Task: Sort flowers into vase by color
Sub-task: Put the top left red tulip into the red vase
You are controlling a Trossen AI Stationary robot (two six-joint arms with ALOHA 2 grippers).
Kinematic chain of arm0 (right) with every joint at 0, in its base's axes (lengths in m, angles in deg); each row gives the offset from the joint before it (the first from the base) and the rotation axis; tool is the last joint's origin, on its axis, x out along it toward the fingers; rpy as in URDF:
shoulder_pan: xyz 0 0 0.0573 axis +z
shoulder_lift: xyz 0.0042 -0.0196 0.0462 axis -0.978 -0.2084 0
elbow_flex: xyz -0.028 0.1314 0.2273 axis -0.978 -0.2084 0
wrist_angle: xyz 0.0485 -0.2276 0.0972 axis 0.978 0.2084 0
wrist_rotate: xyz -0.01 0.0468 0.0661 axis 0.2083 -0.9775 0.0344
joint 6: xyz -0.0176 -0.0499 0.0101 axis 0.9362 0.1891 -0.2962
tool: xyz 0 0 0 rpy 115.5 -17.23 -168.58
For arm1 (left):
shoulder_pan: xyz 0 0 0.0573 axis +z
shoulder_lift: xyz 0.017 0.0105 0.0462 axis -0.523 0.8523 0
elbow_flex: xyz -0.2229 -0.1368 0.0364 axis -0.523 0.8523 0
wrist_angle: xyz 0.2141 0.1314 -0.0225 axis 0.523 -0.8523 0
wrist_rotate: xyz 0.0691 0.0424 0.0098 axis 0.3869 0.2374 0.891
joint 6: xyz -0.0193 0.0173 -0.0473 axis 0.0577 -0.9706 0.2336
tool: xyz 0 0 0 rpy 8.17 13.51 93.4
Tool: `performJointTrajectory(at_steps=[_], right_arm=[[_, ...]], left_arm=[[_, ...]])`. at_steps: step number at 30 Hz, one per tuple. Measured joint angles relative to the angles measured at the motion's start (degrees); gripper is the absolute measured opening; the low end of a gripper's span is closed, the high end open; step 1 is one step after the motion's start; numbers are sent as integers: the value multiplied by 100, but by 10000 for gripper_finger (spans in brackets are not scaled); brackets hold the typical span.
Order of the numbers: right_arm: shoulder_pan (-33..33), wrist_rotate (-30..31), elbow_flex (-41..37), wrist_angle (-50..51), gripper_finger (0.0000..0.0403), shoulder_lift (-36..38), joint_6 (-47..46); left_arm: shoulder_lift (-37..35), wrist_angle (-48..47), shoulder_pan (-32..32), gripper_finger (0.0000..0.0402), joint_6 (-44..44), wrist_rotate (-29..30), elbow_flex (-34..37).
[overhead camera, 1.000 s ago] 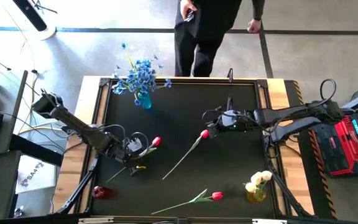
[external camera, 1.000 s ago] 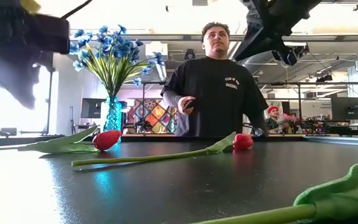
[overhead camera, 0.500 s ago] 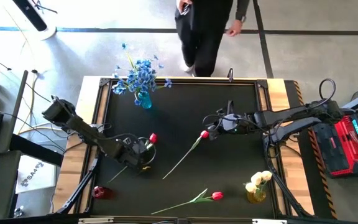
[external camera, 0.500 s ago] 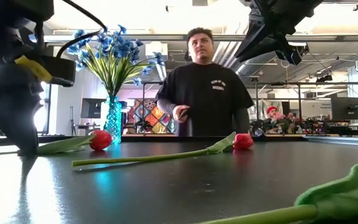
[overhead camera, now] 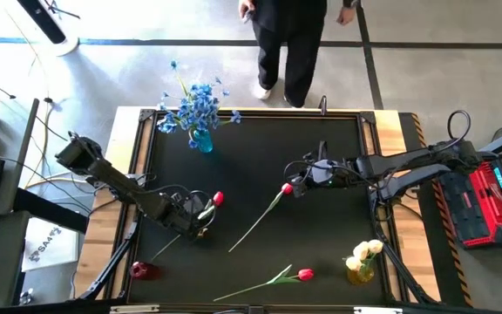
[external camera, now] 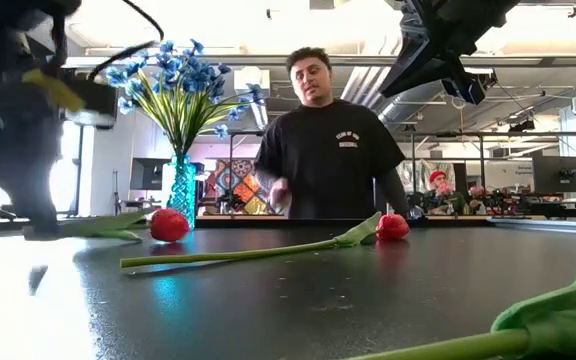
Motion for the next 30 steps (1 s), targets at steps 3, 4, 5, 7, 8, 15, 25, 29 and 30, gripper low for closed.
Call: performJointTrajectory(at_steps=[3,4,5,7,8,15,25,29,30], right_arm=[[37,13,0,-51,1,-3,37],[51,17,1,-126,1,-29,68],[62,19,0,-209,1,-44,134],[81,30,1,-354,4,-83,246],[81,39,0,-526,6,-115,337],[80,34,2,-1810,25,-192,1060],[81,-342,2,-2553,113,-157,1415],[81,-562,2,-2859,151,-316,1492],[81,-646,2,-3041,160,-412,1510]], left_arm=[[-328,60,0,7,-2,72,0],[-474,76,0,4,-2,138,0],[-640,106,-10,3,-4,230,0],[-981,191,-27,3,-20,480,0],[-1159,228,-33,2,-75,609,0],[-2150,560,-10,1,-691,1390,-4],[-2670,1558,-7,0,-1673,2220,-9],[-2718,1946,57,0,-2013,2369,-9],[-2716,2051,93,0,-2082,2361,-13]])
